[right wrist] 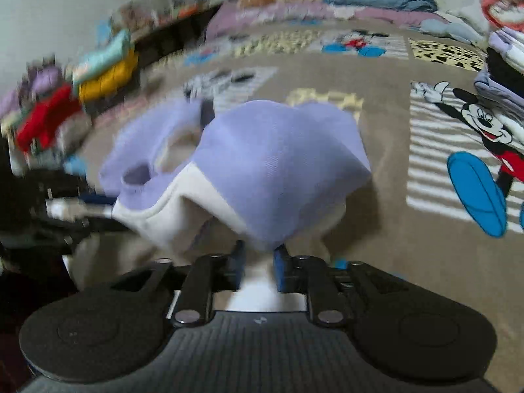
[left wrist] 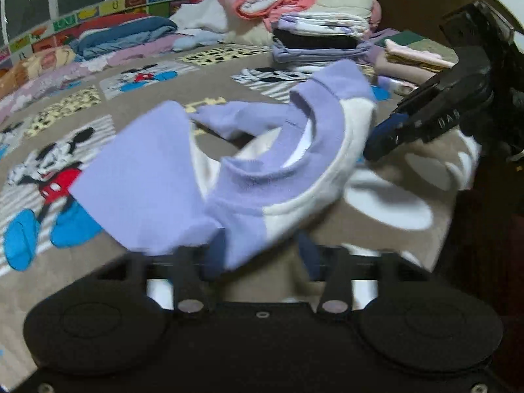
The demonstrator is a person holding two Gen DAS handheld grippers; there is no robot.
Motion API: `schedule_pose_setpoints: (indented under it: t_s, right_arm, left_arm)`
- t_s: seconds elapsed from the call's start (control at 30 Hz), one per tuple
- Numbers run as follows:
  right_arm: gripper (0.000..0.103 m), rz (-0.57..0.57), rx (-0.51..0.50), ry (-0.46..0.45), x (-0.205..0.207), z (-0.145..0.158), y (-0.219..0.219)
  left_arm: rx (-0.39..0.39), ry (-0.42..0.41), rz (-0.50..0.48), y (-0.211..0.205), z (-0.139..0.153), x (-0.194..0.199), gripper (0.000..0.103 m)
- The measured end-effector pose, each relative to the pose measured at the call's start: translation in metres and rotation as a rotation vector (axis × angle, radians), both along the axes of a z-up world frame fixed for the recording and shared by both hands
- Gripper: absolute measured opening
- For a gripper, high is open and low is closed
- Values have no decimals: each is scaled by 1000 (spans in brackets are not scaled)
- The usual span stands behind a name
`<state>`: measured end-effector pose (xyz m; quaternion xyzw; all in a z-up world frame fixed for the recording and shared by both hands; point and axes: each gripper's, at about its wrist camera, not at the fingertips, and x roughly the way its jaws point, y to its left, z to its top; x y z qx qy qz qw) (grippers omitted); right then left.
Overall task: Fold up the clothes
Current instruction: 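Lift the hem with both grippers, flipping the sweatshirt over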
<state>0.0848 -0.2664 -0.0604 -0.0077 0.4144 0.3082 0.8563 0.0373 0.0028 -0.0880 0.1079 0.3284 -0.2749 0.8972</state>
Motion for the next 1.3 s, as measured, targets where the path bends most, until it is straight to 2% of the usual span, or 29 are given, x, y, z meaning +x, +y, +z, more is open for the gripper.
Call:
schedule_pose_setpoints:
  t_s: [0.03,0.07,0.27,0.37,0.5,0.57,0.67,0.8,0.93,1.03,1.1,1.13,1.17,1.3]
  right_arm:
    - [40,17,-32,-6,-7,0,3]
    - [44,34,-64,-12,-15,1,6]
    - [47,183,-255,-115,-63,19,18]
    - [48,204,-277,-182,-75,42,15]
    - [59,197,-266,-286,-73,75,10]
    - [66,206,-268,-328,-65,87,10]
    - [67,247,-297,-345,-43,92,14]
    - [67,310,-305,-300,-8,85,21]
    - [67,358,-246,-227,18,74,25]
    - [69,389,-161,-136,37,63,21]
    - [61,414,-112,-75,44,57,18]
    - [50,429,-92,-44,45,54,17]
    - [44,443,-74,-15,46,52,15]
    - [41,476,-90,-20,30,47,11]
  left_arm:
    - [0,-1,-9,0,1,-3,58]
    - [6,-2,-14,0,2,-5,59]
    - [-8,-17,-7,10,13,-12,59]
    - [-24,-50,-24,14,25,-11,59]
    - [67,-104,-99,12,35,1,59]
    - [100,-100,-161,11,40,13,59]
    - [126,-69,-258,11,42,33,59]
    - [155,-2,-373,12,35,56,59]
    - [171,61,-465,12,25,75,59]
    - [152,112,-515,12,17,88,59]
    - [143,142,-544,11,11,96,59]
    - [137,152,-557,10,9,99,59]
    - [130,161,-564,10,7,101,59]
    - [90,166,-574,10,6,101,59]
